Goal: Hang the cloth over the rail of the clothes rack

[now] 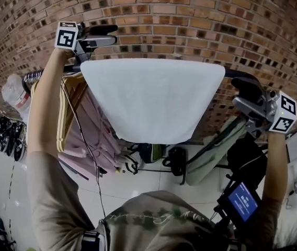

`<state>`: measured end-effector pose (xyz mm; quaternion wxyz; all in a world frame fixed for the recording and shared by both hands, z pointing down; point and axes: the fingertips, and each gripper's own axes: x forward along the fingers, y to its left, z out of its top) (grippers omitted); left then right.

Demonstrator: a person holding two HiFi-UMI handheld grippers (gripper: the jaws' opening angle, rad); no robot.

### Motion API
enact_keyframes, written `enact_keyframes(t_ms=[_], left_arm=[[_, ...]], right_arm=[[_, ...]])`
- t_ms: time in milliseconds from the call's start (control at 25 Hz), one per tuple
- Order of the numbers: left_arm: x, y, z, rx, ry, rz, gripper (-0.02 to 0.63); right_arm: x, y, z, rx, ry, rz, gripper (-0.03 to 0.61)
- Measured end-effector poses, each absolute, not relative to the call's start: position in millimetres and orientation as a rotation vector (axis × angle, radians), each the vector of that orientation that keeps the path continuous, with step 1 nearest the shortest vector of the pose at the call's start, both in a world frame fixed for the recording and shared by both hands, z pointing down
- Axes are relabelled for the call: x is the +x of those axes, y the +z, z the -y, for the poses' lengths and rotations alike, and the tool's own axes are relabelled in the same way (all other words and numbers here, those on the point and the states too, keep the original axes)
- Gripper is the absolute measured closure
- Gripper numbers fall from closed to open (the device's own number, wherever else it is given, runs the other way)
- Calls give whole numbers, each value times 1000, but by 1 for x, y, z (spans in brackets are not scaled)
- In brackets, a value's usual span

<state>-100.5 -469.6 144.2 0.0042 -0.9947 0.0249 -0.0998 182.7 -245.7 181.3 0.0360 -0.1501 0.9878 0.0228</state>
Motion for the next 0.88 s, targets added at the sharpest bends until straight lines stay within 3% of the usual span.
enact_keyframes(t_ms=[360, 880], left_arm=[[-115, 72, 426, -2949, -82, -126, 178], [-91, 101, 319, -2966, -59, 16, 178]], right_arm=[[170, 202, 249, -426, -32, -3051, 347], [132, 203, 242, -301, -38, -3077, 347]])
